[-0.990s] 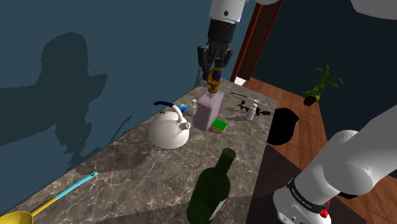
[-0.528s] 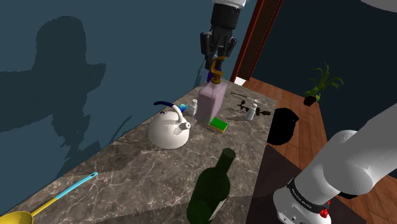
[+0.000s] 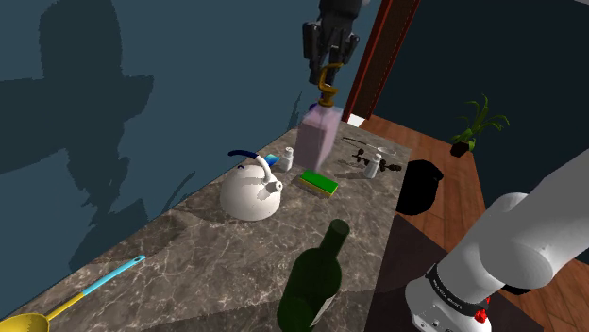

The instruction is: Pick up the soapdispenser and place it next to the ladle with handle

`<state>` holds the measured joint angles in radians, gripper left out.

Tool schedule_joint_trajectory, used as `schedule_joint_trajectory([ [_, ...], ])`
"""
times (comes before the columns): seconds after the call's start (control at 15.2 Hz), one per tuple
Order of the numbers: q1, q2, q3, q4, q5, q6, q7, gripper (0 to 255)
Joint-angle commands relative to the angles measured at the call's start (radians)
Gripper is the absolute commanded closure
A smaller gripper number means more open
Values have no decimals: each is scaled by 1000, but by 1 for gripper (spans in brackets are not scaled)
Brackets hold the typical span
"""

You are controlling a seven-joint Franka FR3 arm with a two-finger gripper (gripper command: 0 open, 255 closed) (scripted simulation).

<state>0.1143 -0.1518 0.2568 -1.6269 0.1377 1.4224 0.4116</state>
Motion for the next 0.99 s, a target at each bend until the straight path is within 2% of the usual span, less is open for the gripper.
schedule_joint_trajectory([
  [0.0, 0, 13, 0, 43, -3, -29, 4, 255],
  [0.53, 2, 70, 5, 214, -13, -145, 26, 255],
  [0.92, 71, 75, 90, 220, 0, -127, 181, 255],
])
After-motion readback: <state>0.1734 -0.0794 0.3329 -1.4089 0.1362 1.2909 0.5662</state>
